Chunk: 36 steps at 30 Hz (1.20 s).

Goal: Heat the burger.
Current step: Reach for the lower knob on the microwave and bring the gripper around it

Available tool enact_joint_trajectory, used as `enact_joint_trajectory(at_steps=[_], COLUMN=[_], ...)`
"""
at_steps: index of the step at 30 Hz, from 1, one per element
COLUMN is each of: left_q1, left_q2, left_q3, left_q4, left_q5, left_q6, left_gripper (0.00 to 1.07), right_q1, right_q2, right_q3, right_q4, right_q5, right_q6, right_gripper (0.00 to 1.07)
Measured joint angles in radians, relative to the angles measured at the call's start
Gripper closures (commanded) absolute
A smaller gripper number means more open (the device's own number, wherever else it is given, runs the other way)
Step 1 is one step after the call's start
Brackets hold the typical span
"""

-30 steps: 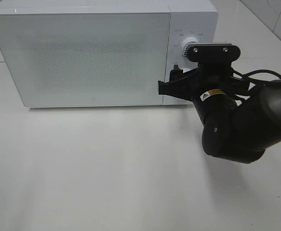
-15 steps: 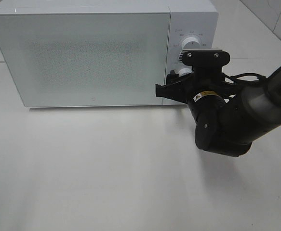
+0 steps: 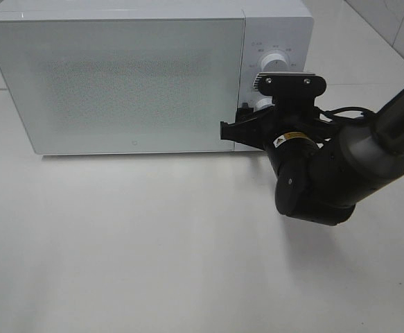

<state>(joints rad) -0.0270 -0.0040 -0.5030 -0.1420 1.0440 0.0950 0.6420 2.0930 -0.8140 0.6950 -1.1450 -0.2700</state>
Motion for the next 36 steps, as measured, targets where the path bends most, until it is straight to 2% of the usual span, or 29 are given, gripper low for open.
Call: enact_joint_trajectory(at_steps=[6, 11, 12, 13, 14, 15, 16, 17, 18, 19, 21, 36], left_q1=[0.000, 0.000, 0.000, 0.000, 0.000, 0.000, 0.000, 0.000, 0.000, 0.000, 0.000, 0.000], left_q2=[0.000, 0.000, 0.000, 0.000, 0.000, 0.000, 0.000, 0.000, 0.000, 0.000, 0.000, 0.000], left_q3=[0.000, 0.000, 0.000, 0.000, 0.000, 0.000, 0.000, 0.000, 0.000, 0.000, 0.000, 0.000], left_q4=[0.000, 0.000, 0.000, 0.000, 0.000, 0.000, 0.000, 0.000, 0.000, 0.000, 0.000, 0.000], left_q5=[0.000, 0.000, 0.000, 0.000, 0.000, 0.000, 0.000, 0.000, 0.000, 0.000, 0.000, 0.000], left_q6=[0.000, 0.000, 0.000, 0.000, 0.000, 0.000, 0.000, 0.000, 0.000, 0.000, 0.000, 0.000], left_gripper=[0.06, 0.06, 0.06, 0.06, 0.06, 0.06, 0.06, 0.06, 0.06, 0.06, 0.06, 0.06], right_q1=[0.003, 0.005, 0.005, 0.005, 0.005, 0.005, 0.005, 0.005, 0.006, 0.006, 0.006, 0.005], right_q2=[0.004, 0.005, 0.005, 0.005, 0.005, 0.005, 0.005, 0.005, 0.005, 0.005, 0.005, 0.005], right_q3=[-0.003, -0.004, -0.004, -0.004, -0.004, -0.004, -0.004, -0.004, -0.004, -0.004, -0.004, -0.003], right_q4=[0.005, 0.006, 0.006, 0.007, 0.007, 0.007, 0.011, 0.011, 0.013, 0.013, 0.013, -0.005], right_q5=[0.004, 0.004, 0.004, 0.002, 0.002, 0.000, -0.002, -0.002, -0.004, -0.004, -0.007, -0.009], right_q6=[-0.001, -0.001, -0.001, -0.001, -0.001, -0.003, -0.007, -0.007, -0.008, -0.008, -0.009, 0.035], right_gripper=[0.38, 0.47, 0.51, 0.62, 0.62, 0.75, 0.83, 0.83, 0.95, 0.95, 1.07, 1.07])
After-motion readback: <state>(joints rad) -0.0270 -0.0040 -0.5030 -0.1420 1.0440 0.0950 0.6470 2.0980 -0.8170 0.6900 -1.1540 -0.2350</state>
